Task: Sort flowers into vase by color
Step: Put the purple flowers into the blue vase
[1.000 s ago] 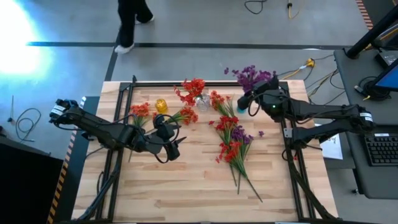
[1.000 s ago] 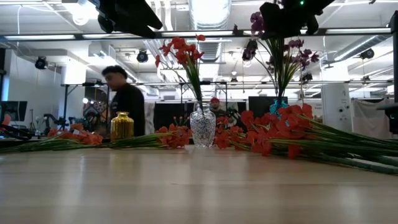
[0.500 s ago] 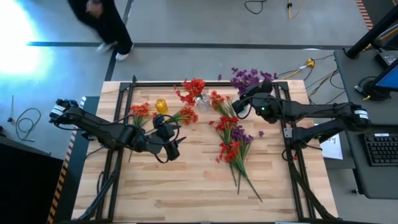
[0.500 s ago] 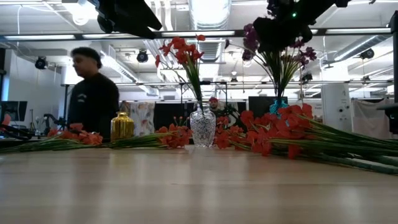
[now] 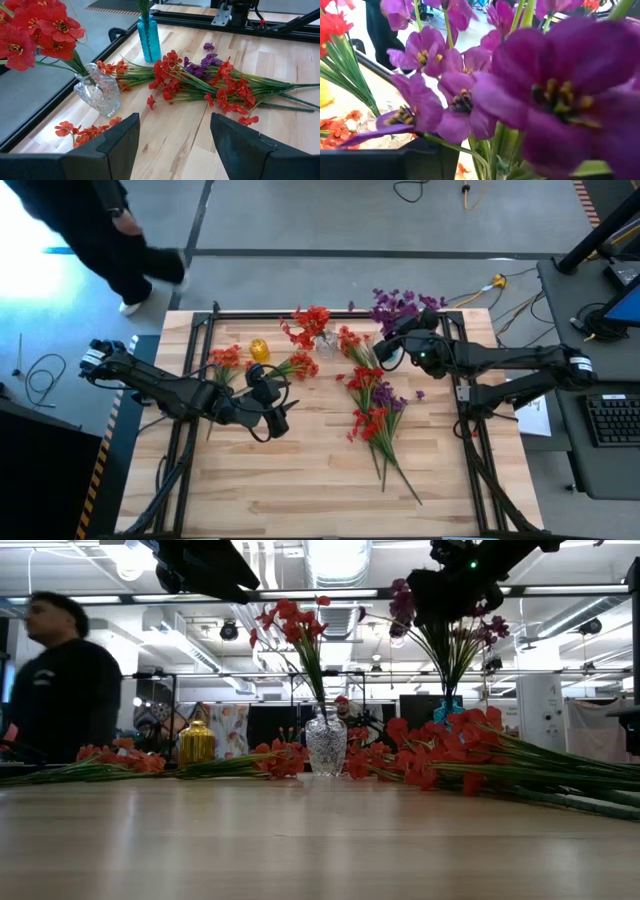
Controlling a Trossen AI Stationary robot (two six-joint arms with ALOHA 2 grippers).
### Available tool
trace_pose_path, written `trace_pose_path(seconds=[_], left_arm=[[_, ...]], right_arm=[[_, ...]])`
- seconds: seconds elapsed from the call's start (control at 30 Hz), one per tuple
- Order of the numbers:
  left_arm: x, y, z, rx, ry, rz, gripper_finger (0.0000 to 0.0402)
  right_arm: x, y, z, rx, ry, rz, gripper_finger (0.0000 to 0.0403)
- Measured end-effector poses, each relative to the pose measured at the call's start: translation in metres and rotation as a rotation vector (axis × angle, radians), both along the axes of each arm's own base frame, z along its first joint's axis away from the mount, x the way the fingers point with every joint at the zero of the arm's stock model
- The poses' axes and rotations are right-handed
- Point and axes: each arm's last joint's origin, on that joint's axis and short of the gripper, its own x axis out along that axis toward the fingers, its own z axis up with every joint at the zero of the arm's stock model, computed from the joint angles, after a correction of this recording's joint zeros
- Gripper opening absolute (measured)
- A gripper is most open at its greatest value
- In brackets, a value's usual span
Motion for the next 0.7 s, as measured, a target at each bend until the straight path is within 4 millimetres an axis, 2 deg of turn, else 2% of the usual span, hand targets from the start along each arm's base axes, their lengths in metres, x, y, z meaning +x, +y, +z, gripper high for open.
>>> trace_pose_path(seconds=[0.2,0.37,0.53,0.7], left_arm=[[-0.001,0.000,-0.002,-0.011,0.013,0.008,0.0229],[-0.001,0.000,-0.002,-0.012,0.013,0.008,0.0229],[-0.001,0.000,-0.002,-0.012,0.012,0.008,0.0229],[-0.001,0.000,-0.002,-0.012,0.012,0.009,0.0229]], right_arm=[[-0.013,0.005,0.010,0.014,-0.023,0.023,0.0226],[-0.025,0.009,0.018,0.073,-0.067,0.097,0.0246],[-0.032,0.012,0.018,0.122,-0.073,0.135,0.0245],[-0.032,0.012,0.015,0.133,-0.046,0.130,0.0210]])
